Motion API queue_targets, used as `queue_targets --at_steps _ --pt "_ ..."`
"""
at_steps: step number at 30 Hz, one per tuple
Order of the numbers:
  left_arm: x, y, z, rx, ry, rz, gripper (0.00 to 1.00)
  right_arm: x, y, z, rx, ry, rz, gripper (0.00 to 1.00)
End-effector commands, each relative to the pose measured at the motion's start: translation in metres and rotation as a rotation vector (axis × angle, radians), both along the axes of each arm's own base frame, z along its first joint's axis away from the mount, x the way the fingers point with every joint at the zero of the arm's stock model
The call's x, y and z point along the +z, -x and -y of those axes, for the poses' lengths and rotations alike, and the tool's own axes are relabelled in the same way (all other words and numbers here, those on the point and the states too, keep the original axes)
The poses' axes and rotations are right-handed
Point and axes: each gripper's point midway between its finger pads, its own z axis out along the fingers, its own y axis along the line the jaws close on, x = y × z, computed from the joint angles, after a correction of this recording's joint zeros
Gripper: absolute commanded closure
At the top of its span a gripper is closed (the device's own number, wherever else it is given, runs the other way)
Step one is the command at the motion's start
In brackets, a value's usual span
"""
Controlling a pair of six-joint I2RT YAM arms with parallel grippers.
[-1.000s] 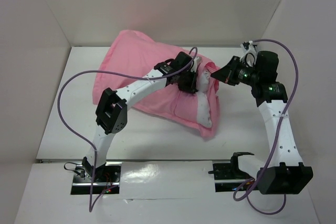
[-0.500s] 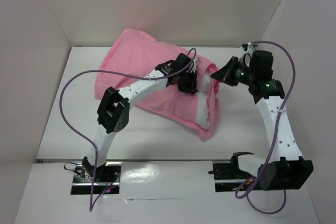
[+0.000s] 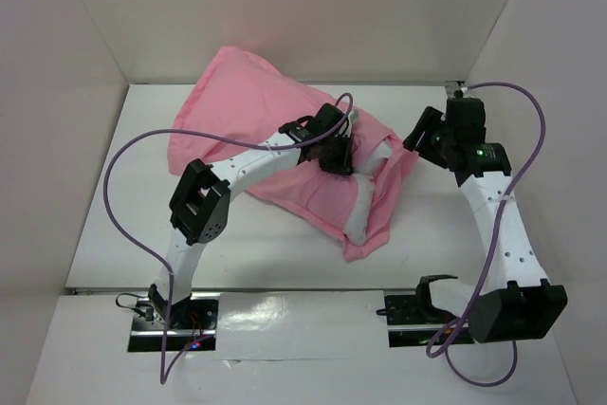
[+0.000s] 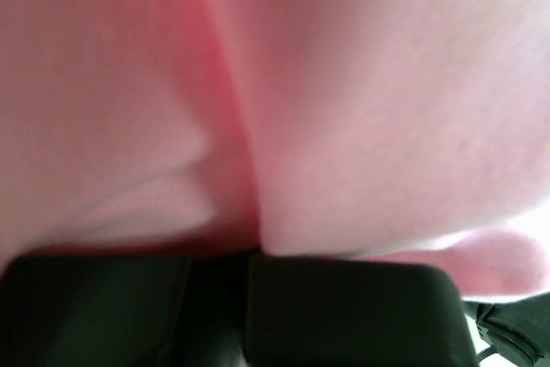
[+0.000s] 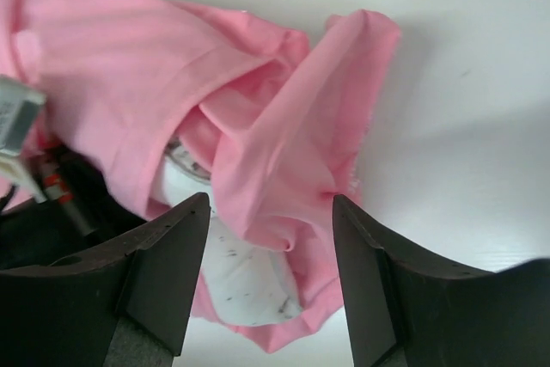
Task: Put the pillow into the pillowcase
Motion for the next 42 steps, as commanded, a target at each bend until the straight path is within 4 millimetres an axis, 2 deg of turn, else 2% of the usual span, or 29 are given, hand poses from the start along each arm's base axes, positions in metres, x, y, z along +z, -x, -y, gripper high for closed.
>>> queue_targets --at_steps 1,3,4,7,9,11,12,17,21,22,25,27,31,34,36,39,40,42 --pt "-0.08 0.035 -0.066 0.082 -0.31 -0.222 1.0 -0.004 0.003 -0.002 0.001 0.11 -0.026 0.34" --pt "-0.076 0.037 -0.06 0.067 -0.297 -0.219 1.0 -0.014 0.002 -0.013 0.019 0.14 -0.06 0.3" --pt "-0.076 0.037 -0.06 0.067 -0.297 -0.219 1.0 -0.018 0.003 -0.029 0.053 0.147 -0.067 0.3" --pt "-0.078 0.036 -0.059 0.067 -0.297 -0.219 1.0 -0.029 0.0 -0.053 0.111 0.164 -0.079 0.29" --pt "-0.075 0.034 -0.057 0.068 -0.29 -0.212 1.0 -0.044 -0.002 -0.053 0.094 0.201 -0.117 0.29" --pt "-0.079 0.034 -0.057 0.067 -0.297 -0.219 1.0 -0.059 -0.004 -0.051 0.063 0.232 -0.156 0.31" --pt "-0.079 0.034 -0.057 0.067 -0.297 -0.219 1.0 -0.067 -0.005 -0.047 0.045 0.269 -0.175 0.34" --pt "-0.077 0.032 -0.055 0.068 -0.291 -0.213 1.0 -0.072 -0.007 -0.031 -0.035 0.332 -0.179 0.38" --pt "-0.077 0.032 -0.055 0.068 -0.291 -0.213 1.0 -0.084 -0.007 -0.018 -0.085 0.372 -0.204 0.57" --pt "-0.077 0.032 -0.055 0.068 -0.291 -0.213 1.0 -0.087 -0.005 -0.017 -0.084 0.375 -0.212 0.69" --pt "-0.077 0.028 -0.059 0.078 -0.289 -0.214 1.0 -0.097 0.001 -0.007 -0.105 0.38 -0.236 0.88" --pt "-0.072 0.024 -0.062 0.097 -0.279 -0.214 1.0 -0.092 0.004 -0.002 -0.12 0.371 -0.22 0.99" --pt "-0.066 0.02 -0.058 0.098 -0.265 -0.199 1.0 -0.072 0.011 0.005 -0.131 0.347 -0.171 1.0" --pt "-0.075 0.017 -0.062 0.097 -0.283 -0.212 1.0 -0.023 0.01 -0.005 -0.086 0.274 -0.024 1.0" --pt "-0.085 0.019 -0.064 0.089 -0.298 -0.22 1.0 0.021 0.006 -0.009 -0.087 0.208 0.111 1.0" --pt "-0.099 0.029 -0.068 0.053 -0.31 -0.253 1.0 0.066 -0.004 -0.012 -0.097 0.141 0.235 1.0" --pt "-0.097 0.03 -0.069 0.04 -0.309 -0.24 1.0 0.075 -0.006 -0.012 -0.1 0.133 0.26 1.0" --pt "-0.108 0.041 -0.074 0.013 -0.338 -0.255 1.0 0.092 -0.017 -0.017 -0.098 0.088 0.338 1.0"
